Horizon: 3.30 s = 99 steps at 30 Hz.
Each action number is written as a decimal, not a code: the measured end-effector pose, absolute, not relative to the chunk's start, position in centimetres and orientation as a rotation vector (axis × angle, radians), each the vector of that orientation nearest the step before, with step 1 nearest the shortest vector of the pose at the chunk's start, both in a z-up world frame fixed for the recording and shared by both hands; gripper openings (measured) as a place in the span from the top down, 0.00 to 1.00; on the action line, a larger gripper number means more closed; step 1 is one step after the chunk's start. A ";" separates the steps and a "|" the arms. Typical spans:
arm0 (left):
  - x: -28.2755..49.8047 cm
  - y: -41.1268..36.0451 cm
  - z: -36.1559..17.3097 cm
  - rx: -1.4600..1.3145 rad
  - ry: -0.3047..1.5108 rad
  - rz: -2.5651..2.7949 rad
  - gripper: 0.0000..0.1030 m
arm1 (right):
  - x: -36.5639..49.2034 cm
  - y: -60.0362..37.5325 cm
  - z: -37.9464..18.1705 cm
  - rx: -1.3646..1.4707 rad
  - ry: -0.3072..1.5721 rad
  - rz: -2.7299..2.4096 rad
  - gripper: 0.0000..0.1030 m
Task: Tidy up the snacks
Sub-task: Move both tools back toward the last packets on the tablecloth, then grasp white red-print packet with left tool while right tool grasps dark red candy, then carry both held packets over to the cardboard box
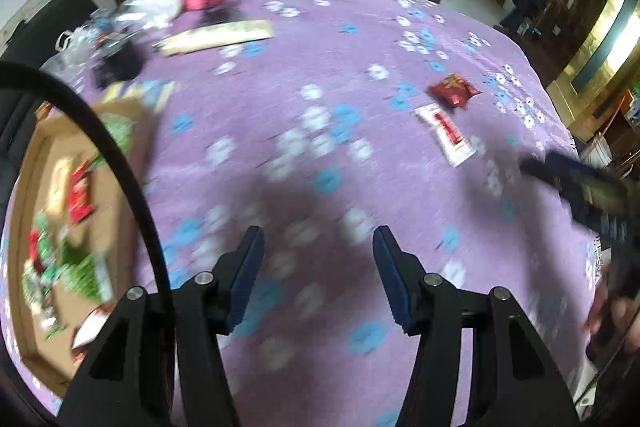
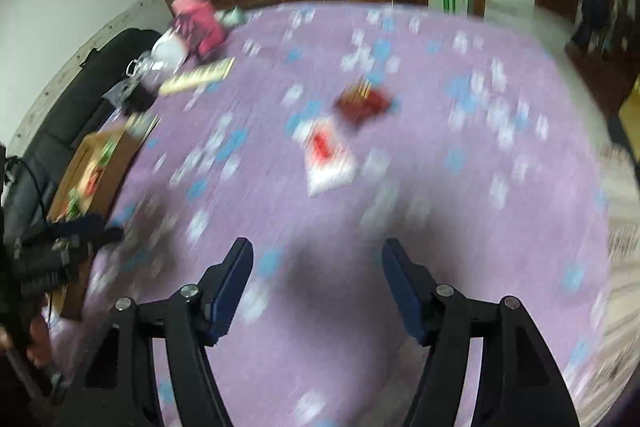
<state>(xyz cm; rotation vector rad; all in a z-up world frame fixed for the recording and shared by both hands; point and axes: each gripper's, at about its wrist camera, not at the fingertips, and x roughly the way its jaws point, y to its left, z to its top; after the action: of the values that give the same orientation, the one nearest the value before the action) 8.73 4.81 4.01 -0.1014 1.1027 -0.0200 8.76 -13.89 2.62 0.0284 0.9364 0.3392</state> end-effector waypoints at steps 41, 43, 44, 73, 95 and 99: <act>20.9 -7.9 -0.9 -0.128 1.211 0.136 0.78 | 16.4 -20.3 -2.9 -0.154 1.012 0.347 0.63; 20.0 -7.1 -0.9 -0.154 1.218 0.104 0.79 | 15.7 -20.7 -2.9 -0.129 1.015 0.343 0.64; 19.2 -6.8 -0.9 -0.161 1.223 0.090 0.79 | 15.3 -20.8 -2.9 -0.120 1.016 0.337 0.64; -0.2 3.4 0.0 -0.096 1.169 -0.141 0.79 | -1.7 -16.1 -1.9 0.086 1.047 0.343 0.70; -2.8 14.5 5.3 -0.200 1.016 -0.047 0.79 | -1.8 -1.9 2.0 0.138 1.041 0.641 0.71; -2.5 19.6 6.4 -0.232 0.976 0.050 0.79 | -0.6 3.2 2.9 0.151 1.036 0.745 0.71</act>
<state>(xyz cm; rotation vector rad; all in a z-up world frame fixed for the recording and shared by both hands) -2.46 19.56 6.39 -0.2319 0.9762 0.0503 -0.59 3.16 2.87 0.1506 1.0358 0.7454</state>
